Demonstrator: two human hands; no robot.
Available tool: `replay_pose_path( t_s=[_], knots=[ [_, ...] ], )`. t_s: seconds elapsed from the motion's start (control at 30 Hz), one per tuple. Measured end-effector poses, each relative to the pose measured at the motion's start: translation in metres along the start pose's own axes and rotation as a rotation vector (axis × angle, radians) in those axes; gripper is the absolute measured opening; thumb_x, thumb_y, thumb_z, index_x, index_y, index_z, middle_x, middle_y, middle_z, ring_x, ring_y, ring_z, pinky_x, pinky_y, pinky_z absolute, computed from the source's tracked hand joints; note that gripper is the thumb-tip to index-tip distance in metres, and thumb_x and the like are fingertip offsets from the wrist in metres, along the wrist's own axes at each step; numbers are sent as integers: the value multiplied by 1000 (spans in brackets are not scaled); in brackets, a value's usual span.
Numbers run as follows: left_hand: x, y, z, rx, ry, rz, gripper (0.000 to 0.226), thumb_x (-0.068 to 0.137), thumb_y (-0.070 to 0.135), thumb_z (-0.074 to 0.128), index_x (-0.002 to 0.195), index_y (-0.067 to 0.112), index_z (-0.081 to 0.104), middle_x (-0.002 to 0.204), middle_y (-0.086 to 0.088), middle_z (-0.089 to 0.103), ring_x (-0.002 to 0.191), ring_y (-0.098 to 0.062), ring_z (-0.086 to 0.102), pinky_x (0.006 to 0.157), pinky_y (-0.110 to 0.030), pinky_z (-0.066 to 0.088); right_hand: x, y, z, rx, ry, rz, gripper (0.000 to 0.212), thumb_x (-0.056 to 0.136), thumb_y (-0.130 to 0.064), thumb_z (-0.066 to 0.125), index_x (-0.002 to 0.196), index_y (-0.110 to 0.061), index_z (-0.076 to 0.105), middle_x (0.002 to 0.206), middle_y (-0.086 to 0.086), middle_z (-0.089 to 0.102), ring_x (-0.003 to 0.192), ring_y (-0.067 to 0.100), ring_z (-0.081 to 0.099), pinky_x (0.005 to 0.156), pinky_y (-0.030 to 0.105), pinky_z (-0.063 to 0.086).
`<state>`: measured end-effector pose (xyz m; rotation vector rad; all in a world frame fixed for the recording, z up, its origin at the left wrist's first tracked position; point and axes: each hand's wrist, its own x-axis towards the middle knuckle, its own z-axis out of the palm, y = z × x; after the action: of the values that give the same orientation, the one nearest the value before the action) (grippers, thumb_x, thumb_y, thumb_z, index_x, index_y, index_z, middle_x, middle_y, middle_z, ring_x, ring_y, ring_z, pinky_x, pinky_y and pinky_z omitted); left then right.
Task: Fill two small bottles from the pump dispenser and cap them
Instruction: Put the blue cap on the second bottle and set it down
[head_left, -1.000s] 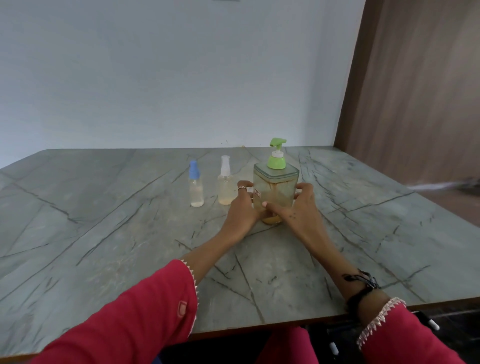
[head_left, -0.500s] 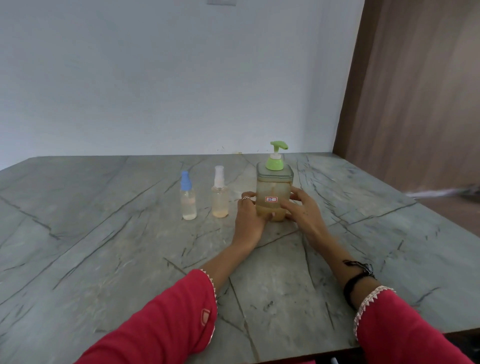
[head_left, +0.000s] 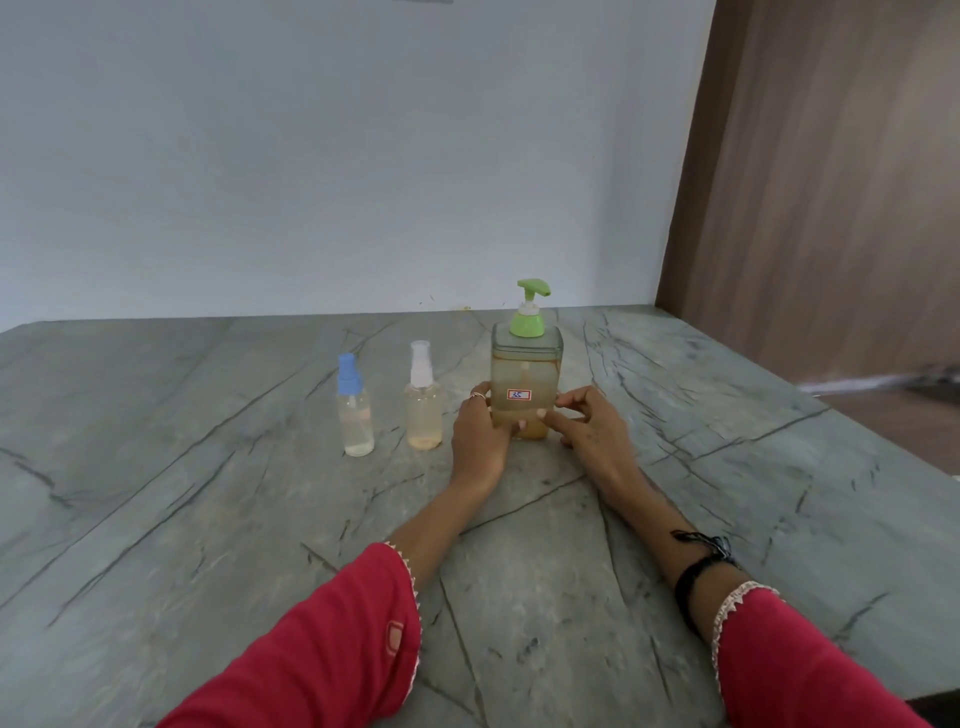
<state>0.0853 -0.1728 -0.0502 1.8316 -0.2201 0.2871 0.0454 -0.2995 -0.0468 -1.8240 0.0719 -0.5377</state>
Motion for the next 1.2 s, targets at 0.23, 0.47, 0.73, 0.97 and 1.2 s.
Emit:
replay_pose_path(
  t_s=[0.23, 0.47, 0.73, 0.97, 1.2],
  knots=[
    [1, 0, -1, 78, -26, 39, 52, 81, 8, 67, 129, 8, 46, 122, -10, 60, 112, -25, 56, 95, -39, 46, 7, 8, 2, -13, 7, 23, 12, 84, -23, 71, 87, -17, 61, 99, 0, 68, 98, 15, 63, 83, 38, 54],
    [-3, 5, -2, 69, -22, 35, 52, 81, 6, 67, 128, 6, 46, 123, -13, 59, 112, -27, 56, 96, -40, 45, 10, 13, 1, -8, 13, 27, 16, 85, -23, 70, 93, -12, 63, 97, 4, 68, 92, 16, 63, 75, 31, 53],
    [-7, 10, -5, 38, -12, -1, 53, 81, 4, 67, 128, 6, 45, 122, -12, 59, 110, -24, 58, 90, -31, 48, 8, 13, 1, -23, 24, 12, 17, 88, -24, 67, 97, -11, 62, 93, 4, 67, 79, 11, 62, 73, 31, 55],
    [-8, 8, -4, 70, -9, 34, 51, 82, 4, 66, 128, 5, 45, 121, -13, 59, 110, -25, 57, 92, -38, 49, 7, 12, 2, -37, 39, 27, 13, 90, -24, 65, 94, -13, 60, 84, -1, 64, 75, 14, 61, 77, 36, 55],
    [-6, 6, -3, 91, -28, 25, 52, 83, 4, 64, 130, 7, 42, 125, -14, 56, 114, -27, 55, 95, -41, 47, 2, 3, 0, -14, 62, 35, 17, 89, -24, 67, 95, -10, 58, 82, 0, 62, 67, 11, 58, 67, 27, 52]
  ],
)
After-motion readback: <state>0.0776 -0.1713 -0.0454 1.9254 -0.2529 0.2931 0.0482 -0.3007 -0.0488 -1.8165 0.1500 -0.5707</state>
